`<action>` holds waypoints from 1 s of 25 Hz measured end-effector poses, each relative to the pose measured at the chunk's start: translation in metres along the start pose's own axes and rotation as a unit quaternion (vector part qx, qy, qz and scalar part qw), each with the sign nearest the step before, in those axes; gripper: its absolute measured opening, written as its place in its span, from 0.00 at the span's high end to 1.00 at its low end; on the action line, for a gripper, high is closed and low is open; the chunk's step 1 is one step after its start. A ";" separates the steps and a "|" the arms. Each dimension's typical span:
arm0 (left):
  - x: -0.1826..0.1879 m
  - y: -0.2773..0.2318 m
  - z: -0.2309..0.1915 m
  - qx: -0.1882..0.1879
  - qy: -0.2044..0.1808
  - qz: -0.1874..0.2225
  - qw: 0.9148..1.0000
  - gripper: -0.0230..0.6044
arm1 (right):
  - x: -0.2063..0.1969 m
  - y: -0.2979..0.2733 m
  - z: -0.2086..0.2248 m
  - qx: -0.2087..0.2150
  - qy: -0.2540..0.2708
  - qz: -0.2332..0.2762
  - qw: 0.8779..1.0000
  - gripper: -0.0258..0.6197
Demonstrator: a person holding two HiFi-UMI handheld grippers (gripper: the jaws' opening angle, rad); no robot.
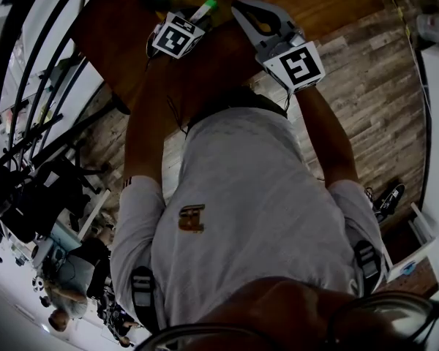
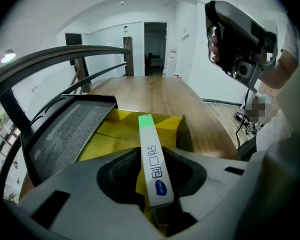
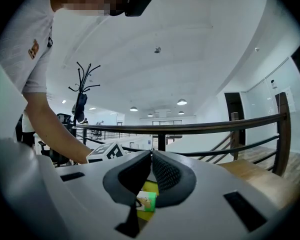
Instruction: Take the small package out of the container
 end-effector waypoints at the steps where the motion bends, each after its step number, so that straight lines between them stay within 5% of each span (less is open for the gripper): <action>1: 0.000 0.000 0.000 0.001 0.000 0.001 1.000 0.75 | -0.001 0.001 0.000 -0.002 -0.003 -0.005 1.000 0.91; 17: 0.016 0.036 -0.001 0.032 0.000 0.089 0.995 0.80 | 0.000 -0.007 -0.010 -0.008 -0.006 -0.020 1.000 0.91; 25: 0.032 0.091 0.008 0.073 0.028 0.221 0.972 0.80 | 0.014 -0.010 -0.015 -0.008 -0.003 -0.001 1.000 0.91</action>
Point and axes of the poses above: the fingertips, and each gripper's own axes: y backward along the fingers, z to its right, x out of its top, the point moved 6 cm from there along y, backward along the fingers, and after that the axes turned 6 degrees about -x, right-handed, at the moved point
